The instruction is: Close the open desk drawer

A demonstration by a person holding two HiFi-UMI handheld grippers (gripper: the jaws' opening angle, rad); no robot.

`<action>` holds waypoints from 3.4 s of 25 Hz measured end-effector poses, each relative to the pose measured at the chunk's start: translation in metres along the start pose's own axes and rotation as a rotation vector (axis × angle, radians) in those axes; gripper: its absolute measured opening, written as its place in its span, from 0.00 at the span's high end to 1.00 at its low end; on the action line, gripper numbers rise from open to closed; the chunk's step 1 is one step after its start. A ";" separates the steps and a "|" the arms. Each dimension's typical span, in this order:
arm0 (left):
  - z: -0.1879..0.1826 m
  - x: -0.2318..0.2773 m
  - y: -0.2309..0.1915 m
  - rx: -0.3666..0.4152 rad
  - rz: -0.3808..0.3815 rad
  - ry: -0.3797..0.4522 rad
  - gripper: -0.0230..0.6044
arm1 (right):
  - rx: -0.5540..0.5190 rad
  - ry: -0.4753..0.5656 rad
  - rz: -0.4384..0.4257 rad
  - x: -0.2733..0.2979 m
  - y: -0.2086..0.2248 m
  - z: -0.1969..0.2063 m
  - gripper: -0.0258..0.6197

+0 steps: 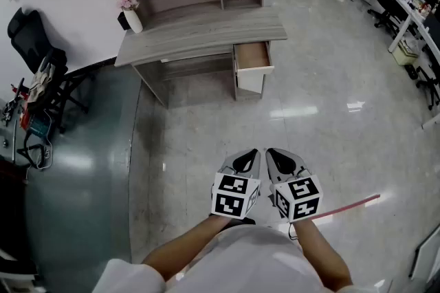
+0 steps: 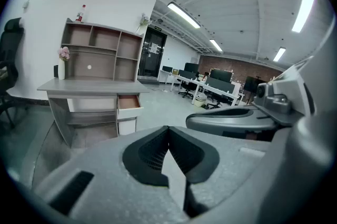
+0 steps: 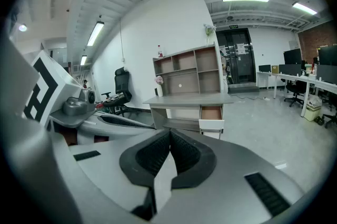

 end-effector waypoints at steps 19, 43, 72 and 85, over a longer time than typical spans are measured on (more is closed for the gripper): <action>-0.009 -0.002 -0.026 0.086 0.020 -0.021 0.96 | 0.011 -0.030 -0.021 0.024 -0.017 -0.009 0.96; -0.067 0.100 -0.085 0.079 0.069 -0.124 0.96 | 0.058 -0.068 -0.047 0.124 0.066 -0.039 0.96; -0.157 0.253 -0.128 0.084 0.000 -0.200 0.96 | 0.113 -0.067 -0.123 0.235 0.217 -0.097 0.96; -0.164 0.282 -0.140 0.139 0.002 -0.208 0.96 | 0.172 -0.035 -0.094 0.252 0.239 -0.087 0.96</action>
Point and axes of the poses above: the fingertips, and each gripper's own axes: x forward along the fingers, y to its right, z out of its underside, the point moved 10 cm from there along -x, backward along the fingers
